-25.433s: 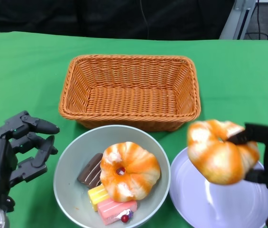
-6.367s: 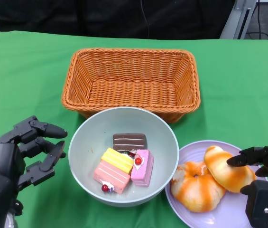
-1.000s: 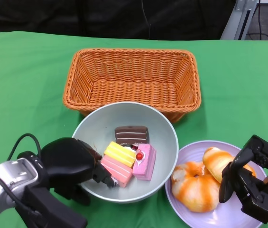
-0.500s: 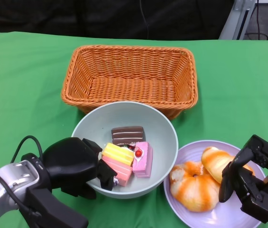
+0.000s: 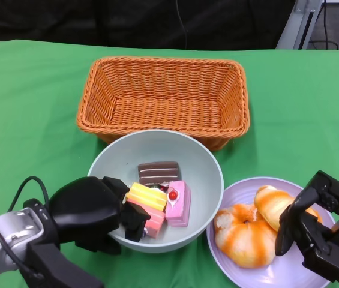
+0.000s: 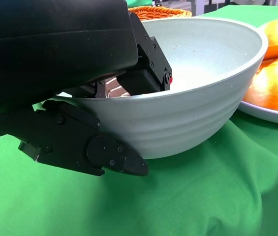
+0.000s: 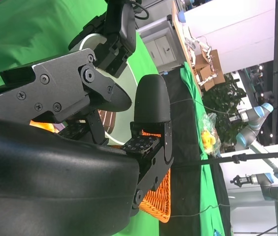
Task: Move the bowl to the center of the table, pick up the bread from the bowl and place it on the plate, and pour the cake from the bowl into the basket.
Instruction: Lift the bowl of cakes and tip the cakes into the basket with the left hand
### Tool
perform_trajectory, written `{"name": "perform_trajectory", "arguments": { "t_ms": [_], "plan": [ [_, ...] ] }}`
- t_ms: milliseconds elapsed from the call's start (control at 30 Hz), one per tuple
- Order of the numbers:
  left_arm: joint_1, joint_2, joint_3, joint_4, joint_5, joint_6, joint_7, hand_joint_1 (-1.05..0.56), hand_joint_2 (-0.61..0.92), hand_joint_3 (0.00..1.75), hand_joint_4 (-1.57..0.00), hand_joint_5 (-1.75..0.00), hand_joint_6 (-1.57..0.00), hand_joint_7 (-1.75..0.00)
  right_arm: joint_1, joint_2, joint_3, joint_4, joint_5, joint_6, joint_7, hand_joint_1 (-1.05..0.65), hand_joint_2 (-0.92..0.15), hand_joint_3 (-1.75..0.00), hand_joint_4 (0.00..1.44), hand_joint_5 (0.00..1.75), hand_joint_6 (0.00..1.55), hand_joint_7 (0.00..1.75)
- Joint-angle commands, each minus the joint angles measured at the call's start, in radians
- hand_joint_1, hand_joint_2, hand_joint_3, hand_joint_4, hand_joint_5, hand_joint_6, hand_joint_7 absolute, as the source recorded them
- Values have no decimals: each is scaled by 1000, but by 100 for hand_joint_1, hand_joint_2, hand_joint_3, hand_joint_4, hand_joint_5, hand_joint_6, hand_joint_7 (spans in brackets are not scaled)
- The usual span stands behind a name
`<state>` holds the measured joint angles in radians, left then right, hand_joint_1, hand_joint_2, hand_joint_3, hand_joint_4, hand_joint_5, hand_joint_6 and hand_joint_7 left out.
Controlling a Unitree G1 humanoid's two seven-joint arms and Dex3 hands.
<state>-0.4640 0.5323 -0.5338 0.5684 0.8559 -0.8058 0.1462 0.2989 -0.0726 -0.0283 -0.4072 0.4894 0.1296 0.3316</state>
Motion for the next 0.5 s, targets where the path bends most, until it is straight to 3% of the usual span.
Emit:
{"name": "perform_trajectory", "arguments": {
  "t_ms": [33,200,333,433,500],
  "plan": [
    [34,49,34,-36,-47,-45,1,-24,92,13,-70,-172,-72,-137,-4,6,0,5,-12,-9,-11,-6,-79,-87,69,175,55,153],
    [74,88,92,-84,-146,-147,-7,-22,92,9,-74,-166,-76,-129,-4,16,4,7,-34,-11,-26,-7,-78,-86,69,175,55,153],
    [119,108,156,-132,-219,-221,2,-24,91,17,-83,-156,-85,-118,-6,22,5,9,-44,-11,-32,-7,-77,-87,68,175,55,153],
    [157,125,207,-191,-271,-252,-15,-23,90,24,-82,-163,-85,-118,-11,25,3,15,-49,-12,-34,-7,-77,-87,68,175,56,153],
    [189,132,242,-240,-312,-255,-31,-24,78,48,-82,-165,-87,-115,-14,26,2,21,-50,-12,-32,-7,-77,-88,68,175,56,153]
  ]
}}
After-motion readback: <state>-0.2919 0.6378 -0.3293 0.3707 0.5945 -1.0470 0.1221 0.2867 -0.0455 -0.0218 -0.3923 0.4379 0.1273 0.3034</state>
